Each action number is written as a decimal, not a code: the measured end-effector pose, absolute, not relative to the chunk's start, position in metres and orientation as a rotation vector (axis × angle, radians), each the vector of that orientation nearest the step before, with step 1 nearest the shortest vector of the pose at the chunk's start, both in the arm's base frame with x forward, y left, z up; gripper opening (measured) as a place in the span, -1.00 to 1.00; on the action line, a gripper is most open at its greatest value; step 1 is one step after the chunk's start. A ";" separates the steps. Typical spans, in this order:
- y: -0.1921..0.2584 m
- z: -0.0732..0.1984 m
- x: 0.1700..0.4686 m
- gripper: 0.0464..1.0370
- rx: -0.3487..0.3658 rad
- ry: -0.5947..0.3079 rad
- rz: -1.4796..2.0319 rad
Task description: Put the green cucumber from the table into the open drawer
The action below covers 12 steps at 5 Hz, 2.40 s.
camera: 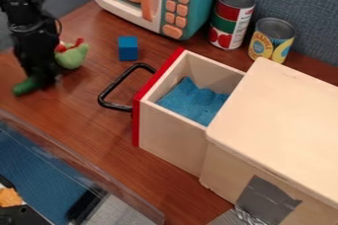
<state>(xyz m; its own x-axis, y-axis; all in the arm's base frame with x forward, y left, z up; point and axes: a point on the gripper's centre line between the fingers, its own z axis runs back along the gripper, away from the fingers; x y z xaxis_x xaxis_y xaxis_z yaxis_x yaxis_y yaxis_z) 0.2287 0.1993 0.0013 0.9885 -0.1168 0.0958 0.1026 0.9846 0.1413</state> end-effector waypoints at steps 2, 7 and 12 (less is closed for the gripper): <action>0.180 0.014 0.214 -0.42 0.022 -0.080 -0.093; 0.027 0.133 0.225 -0.43 -0.161 -0.157 -0.227; -0.045 0.103 0.295 -0.33 -0.184 -0.100 -0.274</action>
<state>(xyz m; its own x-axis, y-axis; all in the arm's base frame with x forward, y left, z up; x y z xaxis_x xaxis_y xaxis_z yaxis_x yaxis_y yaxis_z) 0.2954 -0.0447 0.1026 0.9579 -0.2595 0.1226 0.2777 0.9460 -0.1672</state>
